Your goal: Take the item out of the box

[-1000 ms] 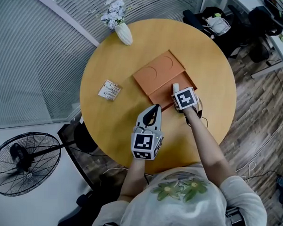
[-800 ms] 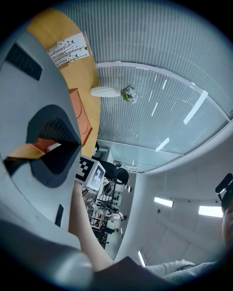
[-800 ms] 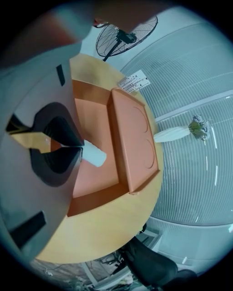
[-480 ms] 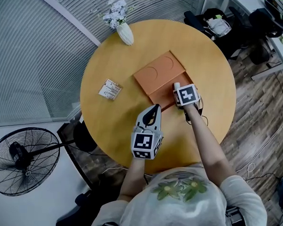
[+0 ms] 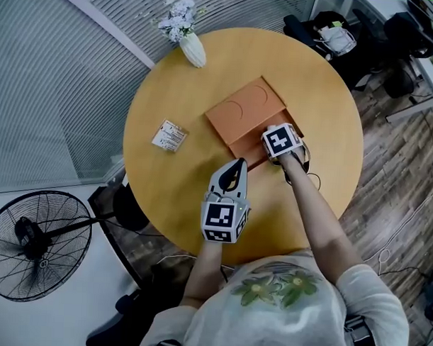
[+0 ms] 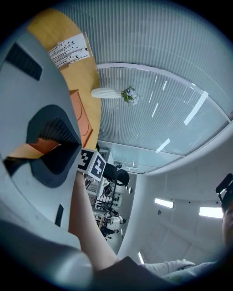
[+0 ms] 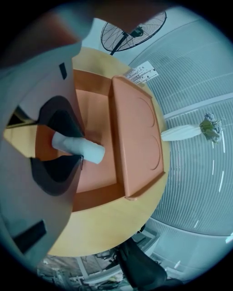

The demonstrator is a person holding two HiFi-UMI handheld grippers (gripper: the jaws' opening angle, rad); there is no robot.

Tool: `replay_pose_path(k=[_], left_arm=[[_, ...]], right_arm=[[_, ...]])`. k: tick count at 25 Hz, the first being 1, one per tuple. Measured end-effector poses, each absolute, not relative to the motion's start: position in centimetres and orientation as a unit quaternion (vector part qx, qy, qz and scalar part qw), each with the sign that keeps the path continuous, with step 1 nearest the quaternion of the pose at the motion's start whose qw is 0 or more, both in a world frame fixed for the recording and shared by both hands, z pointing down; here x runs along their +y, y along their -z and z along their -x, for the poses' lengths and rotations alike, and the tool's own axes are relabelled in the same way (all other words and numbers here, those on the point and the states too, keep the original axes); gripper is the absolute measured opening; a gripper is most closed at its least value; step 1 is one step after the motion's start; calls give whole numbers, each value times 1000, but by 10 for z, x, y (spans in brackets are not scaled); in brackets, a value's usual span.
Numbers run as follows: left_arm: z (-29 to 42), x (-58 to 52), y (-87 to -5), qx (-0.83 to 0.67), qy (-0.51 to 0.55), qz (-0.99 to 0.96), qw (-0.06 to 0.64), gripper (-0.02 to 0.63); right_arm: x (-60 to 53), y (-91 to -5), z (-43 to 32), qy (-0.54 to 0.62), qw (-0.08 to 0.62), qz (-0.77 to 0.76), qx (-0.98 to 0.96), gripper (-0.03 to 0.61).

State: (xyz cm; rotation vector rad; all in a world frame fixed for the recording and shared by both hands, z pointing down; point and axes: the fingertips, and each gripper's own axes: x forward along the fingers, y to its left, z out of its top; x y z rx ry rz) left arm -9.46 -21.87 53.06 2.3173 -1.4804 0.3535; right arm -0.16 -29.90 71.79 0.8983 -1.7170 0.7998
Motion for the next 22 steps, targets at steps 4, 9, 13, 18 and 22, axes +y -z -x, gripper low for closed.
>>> replay_pose_path(k=[4, 9, 13, 18, 22], left_arm=[[93, -218, -531, -525, -125, -822, 185, 2], [93, -218, -532, -524, -126, -822, 185, 2], [91, -217, -531, -523, -125, -823, 184, 2], [93, -217, -528, -526, -126, -821, 182, 2], [93, -216, -527, -528, -125, -821, 180, 2]], right_arm=[[-298, -718, 3, -336, 504, -364, -707, 143], [-299, -723, 2, -336, 513, -353, -706, 128], [-296, -721, -2, -350, 508, -350, -705, 114], [-295, -719, -2, -350, 492, -355, -714, 110], [-296, -710, 0, -343, 478, -357, -726, 110]])
